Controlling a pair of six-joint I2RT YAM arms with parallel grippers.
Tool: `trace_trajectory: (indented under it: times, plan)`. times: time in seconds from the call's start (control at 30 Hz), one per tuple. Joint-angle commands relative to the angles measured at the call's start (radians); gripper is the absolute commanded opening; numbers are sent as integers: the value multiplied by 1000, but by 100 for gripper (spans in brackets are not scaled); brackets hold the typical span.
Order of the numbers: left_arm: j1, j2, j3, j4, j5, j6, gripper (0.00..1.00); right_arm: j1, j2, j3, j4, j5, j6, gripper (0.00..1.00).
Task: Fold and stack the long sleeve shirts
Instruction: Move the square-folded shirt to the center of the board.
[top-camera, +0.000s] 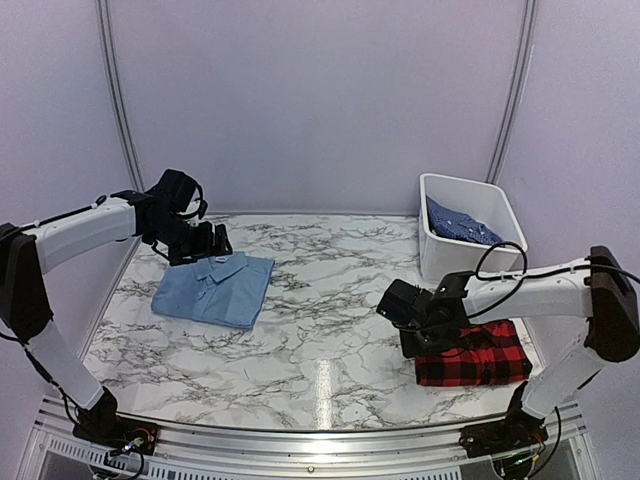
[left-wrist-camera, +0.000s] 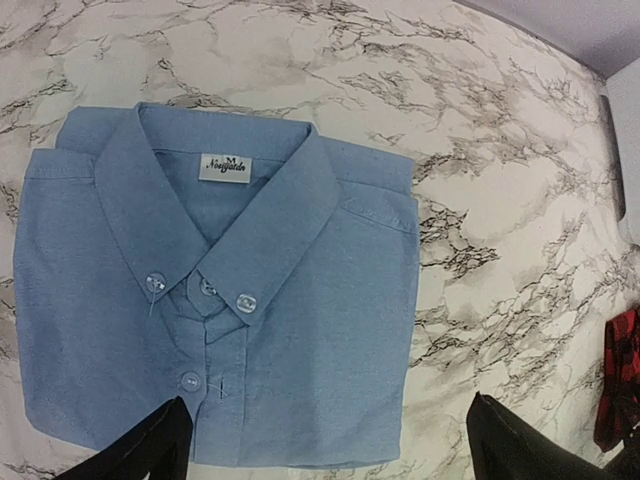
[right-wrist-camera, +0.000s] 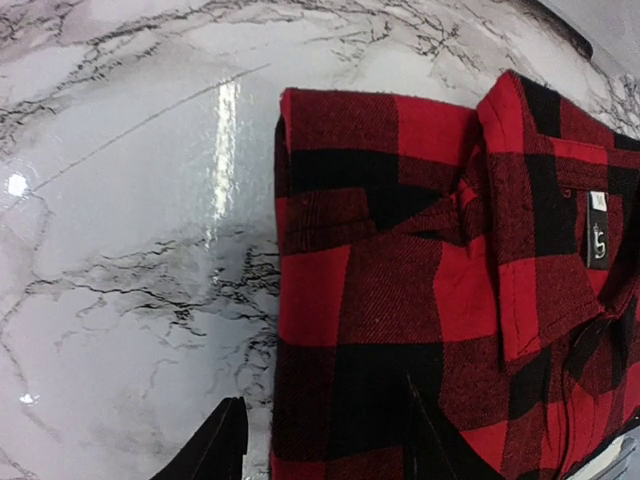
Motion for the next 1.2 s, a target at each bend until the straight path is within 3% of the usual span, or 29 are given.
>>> trace_trajectory:
  times: [0.0, 0.3, 0.53, 0.87, 1.17]
  plan:
    - [-3, -47, -22, 38, 44, -11, 99, 0, 80, 42, -24, 78, 53, 45]
    - [-3, -51, -40, 54, 55, -12, 99, -46, 241, 43, 53, 110, 13, 31]
    - [-3, -47, -45, 55, 52, -13, 99, -38, 257, 60, 130, 59, -55, 0]
    - [-3, -50, -67, 59, 43, -7, 99, 27, 362, 326, 205, -58, -136, 0]
    - [-4, -57, -81, 59, 47, 3, 99, 30, 596, 672, 279, -157, -225, 0]
